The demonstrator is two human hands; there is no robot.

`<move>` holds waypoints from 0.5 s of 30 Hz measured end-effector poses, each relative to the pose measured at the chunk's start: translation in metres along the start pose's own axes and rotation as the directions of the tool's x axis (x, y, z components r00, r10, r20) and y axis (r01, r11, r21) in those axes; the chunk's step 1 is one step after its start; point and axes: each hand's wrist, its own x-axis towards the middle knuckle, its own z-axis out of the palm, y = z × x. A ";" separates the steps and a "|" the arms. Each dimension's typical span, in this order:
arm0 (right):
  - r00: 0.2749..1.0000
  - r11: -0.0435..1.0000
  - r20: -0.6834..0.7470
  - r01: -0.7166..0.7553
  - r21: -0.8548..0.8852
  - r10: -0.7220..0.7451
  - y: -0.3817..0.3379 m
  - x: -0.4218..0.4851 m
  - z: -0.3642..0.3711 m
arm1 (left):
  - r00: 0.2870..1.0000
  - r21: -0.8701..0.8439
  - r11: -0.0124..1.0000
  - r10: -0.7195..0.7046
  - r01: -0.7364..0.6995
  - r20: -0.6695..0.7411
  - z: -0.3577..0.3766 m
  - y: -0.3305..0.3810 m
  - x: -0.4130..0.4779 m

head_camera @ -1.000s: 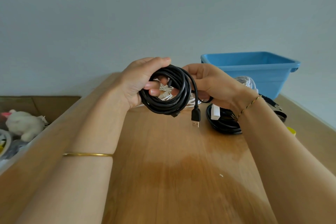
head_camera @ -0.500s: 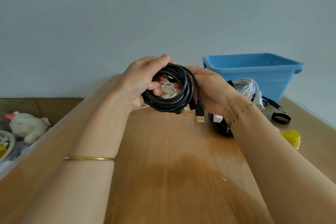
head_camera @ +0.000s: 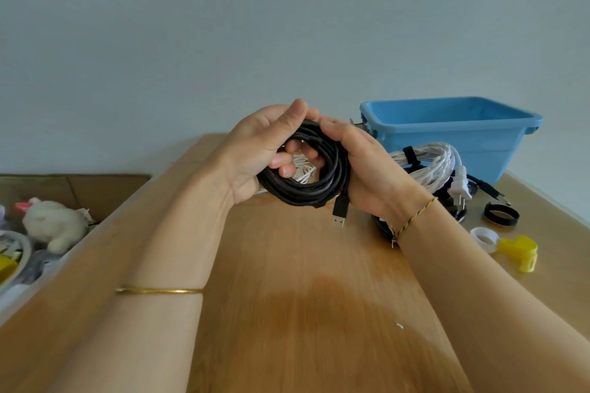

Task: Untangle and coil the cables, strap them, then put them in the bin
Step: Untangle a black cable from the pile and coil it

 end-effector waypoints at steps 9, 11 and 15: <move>0.999 0.998 -0.011 -0.042 0.036 0.043 -0.002 -0.001 0.003 | 0.971 -0.051 0.999 0.007 0.005 0.239 -0.016 -0.003 -0.007; 0.999 0.999 -0.004 -0.048 0.027 0.048 -0.002 -0.002 0.004 | 0.977 -0.022 1.000 0.020 -0.015 0.212 -0.013 -0.001 -0.009; 0.999 0.999 -0.025 -0.030 0.018 0.031 -0.003 -0.002 0.005 | 0.996 0.021 0.998 0.052 -0.054 0.067 -0.005 -0.003 -0.008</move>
